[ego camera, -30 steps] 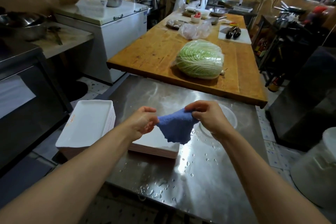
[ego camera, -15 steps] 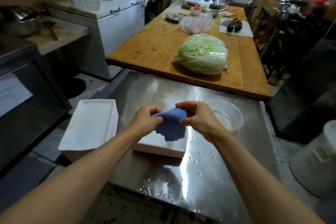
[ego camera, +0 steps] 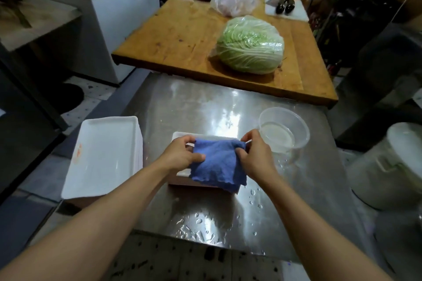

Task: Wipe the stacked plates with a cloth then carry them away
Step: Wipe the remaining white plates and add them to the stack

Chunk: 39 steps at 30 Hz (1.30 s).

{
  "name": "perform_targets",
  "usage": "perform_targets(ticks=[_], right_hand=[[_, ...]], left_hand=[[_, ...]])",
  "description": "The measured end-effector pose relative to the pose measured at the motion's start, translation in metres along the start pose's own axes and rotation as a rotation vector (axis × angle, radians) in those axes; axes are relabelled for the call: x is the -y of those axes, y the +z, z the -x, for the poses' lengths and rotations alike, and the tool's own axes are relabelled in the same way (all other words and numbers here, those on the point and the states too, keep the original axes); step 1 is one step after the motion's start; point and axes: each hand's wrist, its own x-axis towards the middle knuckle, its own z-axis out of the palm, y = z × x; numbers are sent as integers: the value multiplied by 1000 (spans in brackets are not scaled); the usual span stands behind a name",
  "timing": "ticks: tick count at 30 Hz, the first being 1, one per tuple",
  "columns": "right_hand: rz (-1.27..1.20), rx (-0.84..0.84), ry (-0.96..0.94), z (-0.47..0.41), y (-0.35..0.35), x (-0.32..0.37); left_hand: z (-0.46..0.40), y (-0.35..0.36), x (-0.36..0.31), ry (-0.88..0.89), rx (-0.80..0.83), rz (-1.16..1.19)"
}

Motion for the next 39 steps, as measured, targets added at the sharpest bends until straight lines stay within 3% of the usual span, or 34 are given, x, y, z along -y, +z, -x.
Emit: perform_targets(ticks=[5, 10, 13, 17, 24, 30, 39], right_hand=[[206, 78, 29, -9, 23, -16], [296, 82, -132, 6, 41, -19], [358, 151, -213, 11, 53, -22], [515, 269, -293, 16, 63, -30], [607, 391, -455, 32, 107, -12], [464, 393, -508, 10, 134, 12], [641, 202, -571, -33, 136, 11]], left_hand=[[-19, 2, 23, 24, -134, -306], [-18, -23, 38, 100, -388, -527], [-17, -35, 47, 31, -456, -562], [-15, -37, 60, -104, -394, -604], [-15, -42, 60, -78, -427, -546], [-19, -45, 63, -52, -329, -533], [-21, -38, 69, -28, -331, -683]])
